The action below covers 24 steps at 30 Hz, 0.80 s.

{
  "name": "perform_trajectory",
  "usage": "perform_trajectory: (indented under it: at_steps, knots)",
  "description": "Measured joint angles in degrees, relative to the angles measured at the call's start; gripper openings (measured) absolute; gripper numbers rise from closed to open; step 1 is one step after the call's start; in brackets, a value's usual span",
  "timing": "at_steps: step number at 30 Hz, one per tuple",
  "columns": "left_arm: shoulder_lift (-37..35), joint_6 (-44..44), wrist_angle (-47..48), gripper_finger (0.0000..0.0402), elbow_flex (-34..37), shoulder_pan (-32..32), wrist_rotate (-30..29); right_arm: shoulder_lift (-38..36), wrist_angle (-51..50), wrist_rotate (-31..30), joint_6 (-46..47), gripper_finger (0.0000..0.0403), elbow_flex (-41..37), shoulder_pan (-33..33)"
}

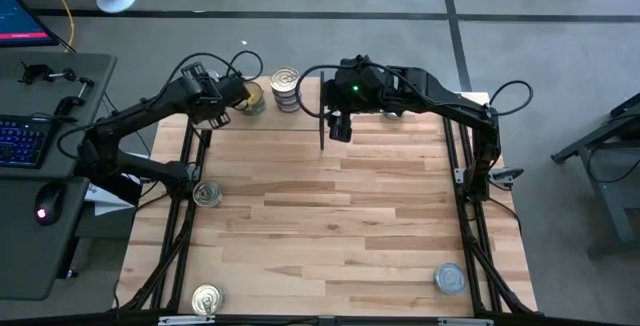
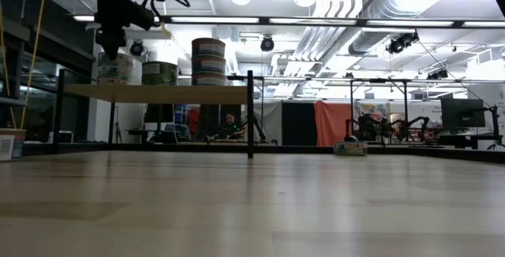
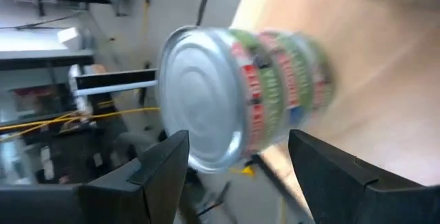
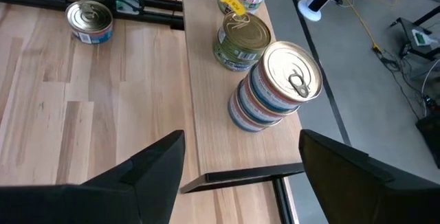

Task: Stack canned seafood by type on shelf
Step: Stack the blue-pink tuna can on top of the blue-pink tuna cans on the shelf

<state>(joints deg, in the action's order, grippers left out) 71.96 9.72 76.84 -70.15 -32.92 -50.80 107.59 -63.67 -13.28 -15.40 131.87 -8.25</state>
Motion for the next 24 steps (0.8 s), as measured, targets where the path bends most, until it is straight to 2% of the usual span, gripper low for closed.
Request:
perform_trajectory:
  at_steps: [3, 6, 8, 12, 14, 17, 19, 24]
  knots:
    - [0.00, -2.85, 0.00, 0.0243, -2.16, 2.04, 4.43, 0.01, 0.87, 0.00, -0.25, 0.0277, 0.00, -0.02]
    - [0.00, -5.82, -2.39, 0.0243, -5.29, 4.56, 11.84, 0.00, 0.89, -0.10, -2.72, 0.0277, 0.00, -0.02]
    - [-0.17, -8.86, -5.96, 0.0243, -6.92, 6.76, 19.66, 0.02, 0.94, -0.24, -2.89, 0.0277, 0.00, -0.28]
    - [-2.23, -15.63, -12.70, 0.0240, -6.58, 13.23, 41.82, 0.02, 0.08, 0.12, -0.85, 0.0277, 0.00, -0.74]
    - [-3.69, -18.70, -13.98, 0.0232, -4.22, 18.52, 48.82, 0.02, -1.61, 0.24, 0.26, 0.0277, 0.00, -0.76]
    - [-6.41, -24.59, -13.97, 0.0212, 2.13, 29.11, 50.44, 0.02, -5.00, 0.96, 2.61, 0.0277, 0.00, -0.75]
    - [-8.75, -30.88, -14.79, 0.0197, 8.06, 36.92, 50.64, 0.02, -7.82, 3.87, 4.79, 0.0277, 0.00, -0.72]
    - [-13.10, -52.02, -29.22, 0.0156, 21.91, 58.09, 52.21, -0.04, -10.28, 10.97, 10.34, 0.0277, -2.84, -0.24]
